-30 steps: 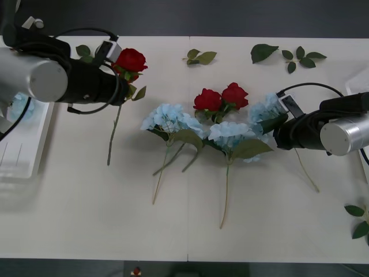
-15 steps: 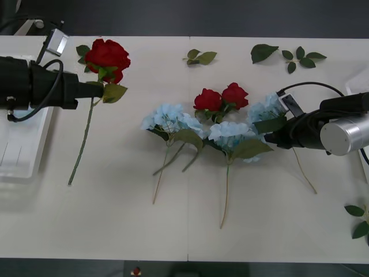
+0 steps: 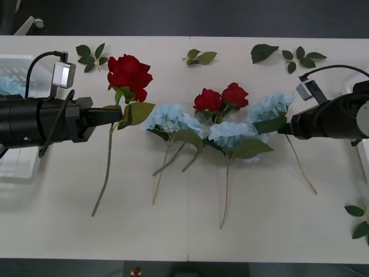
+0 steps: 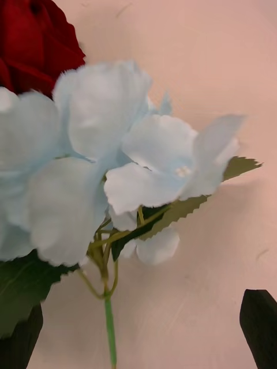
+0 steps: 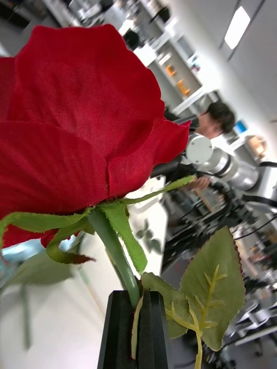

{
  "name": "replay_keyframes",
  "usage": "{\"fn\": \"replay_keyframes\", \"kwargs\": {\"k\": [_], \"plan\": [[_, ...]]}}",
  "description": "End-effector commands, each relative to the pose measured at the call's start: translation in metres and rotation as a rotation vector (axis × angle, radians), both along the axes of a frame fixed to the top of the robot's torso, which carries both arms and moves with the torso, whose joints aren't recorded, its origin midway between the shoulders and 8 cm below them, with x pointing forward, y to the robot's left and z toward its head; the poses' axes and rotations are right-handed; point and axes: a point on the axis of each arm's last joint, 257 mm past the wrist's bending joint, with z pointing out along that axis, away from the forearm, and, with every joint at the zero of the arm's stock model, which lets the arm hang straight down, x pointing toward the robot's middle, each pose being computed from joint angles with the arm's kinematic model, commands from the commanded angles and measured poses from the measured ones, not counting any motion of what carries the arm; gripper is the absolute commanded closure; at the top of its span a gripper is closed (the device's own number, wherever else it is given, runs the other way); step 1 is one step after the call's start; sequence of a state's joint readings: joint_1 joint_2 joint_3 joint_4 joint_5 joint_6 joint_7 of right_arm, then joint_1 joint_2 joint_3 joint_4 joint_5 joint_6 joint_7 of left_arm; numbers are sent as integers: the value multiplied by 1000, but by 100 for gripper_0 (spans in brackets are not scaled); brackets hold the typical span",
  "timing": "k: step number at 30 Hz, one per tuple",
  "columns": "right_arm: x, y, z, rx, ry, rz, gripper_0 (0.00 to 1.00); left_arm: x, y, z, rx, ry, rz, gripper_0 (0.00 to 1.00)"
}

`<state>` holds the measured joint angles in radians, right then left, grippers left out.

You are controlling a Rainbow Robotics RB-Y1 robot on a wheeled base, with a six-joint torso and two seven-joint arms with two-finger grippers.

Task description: Put the red flowers into the right box and the blue flowers into the left box

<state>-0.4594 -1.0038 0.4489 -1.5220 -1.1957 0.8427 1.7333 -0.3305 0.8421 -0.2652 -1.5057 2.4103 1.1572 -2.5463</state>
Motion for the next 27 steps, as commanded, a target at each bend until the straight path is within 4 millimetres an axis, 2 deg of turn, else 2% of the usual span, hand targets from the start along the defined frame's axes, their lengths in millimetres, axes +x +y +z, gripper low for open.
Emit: {"fn": "replay_keyframes", "kwargs": {"k": [1,4,6,9,15,21,27], "plan": [[-10,1,51,6,-25,56,0,-4,-20,15,-27,-141,-17,100],[-30,14,67,83,-8,81,0,-7,-38,21,-68,-116,-14,100],[-50,32,78,203,14,99,0,-9,-52,26,-95,-107,-10,100],[-69,44,90,280,2,145,0,-6,-62,34,-121,-112,3,100],[-126,77,111,399,-38,319,0,-4,-89,52,-218,-108,5,100],[-173,103,120,448,-79,497,0,1,-108,66,-289,-99,20,100],[-197,121,118,461,-151,626,0,4,-119,78,-339,-91,28,100]]}}
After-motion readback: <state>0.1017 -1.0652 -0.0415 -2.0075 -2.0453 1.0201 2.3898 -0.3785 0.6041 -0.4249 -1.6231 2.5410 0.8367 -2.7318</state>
